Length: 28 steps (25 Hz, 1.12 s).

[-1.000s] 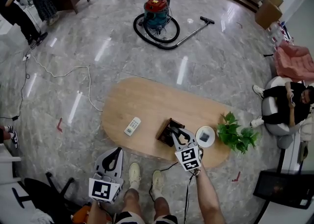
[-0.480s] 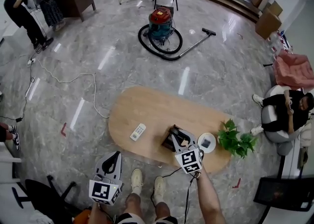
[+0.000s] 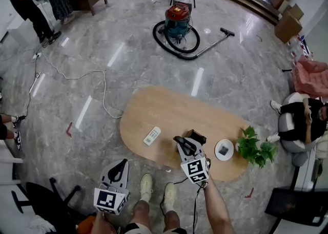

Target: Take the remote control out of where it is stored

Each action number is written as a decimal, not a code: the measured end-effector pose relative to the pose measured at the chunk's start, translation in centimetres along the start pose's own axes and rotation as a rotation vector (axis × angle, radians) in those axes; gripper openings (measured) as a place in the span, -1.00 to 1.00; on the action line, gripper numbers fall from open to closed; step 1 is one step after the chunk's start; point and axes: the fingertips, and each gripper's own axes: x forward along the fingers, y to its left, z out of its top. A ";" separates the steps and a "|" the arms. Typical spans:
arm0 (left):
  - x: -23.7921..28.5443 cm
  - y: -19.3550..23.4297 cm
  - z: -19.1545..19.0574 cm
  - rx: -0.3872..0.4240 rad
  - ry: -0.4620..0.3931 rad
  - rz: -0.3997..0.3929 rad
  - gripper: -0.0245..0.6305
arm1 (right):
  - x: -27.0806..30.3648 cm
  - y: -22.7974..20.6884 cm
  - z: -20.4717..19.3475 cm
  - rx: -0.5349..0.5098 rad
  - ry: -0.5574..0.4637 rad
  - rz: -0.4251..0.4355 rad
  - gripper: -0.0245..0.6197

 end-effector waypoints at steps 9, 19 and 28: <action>1.1 2.3 -2.4 -0.014 0.028 -0.008 -0.91 | 3.8 1.8 -1.3 0.011 0.006 0.025 -0.62; 3.4 3.8 -4.8 -0.028 0.037 -0.023 -0.91 | 7.2 2.0 -3.3 0.027 0.018 0.026 -0.62; 5.4 3.8 -6.1 -0.017 0.047 -0.049 -0.91 | 9.0 1.8 -5.0 0.014 0.018 0.031 -0.62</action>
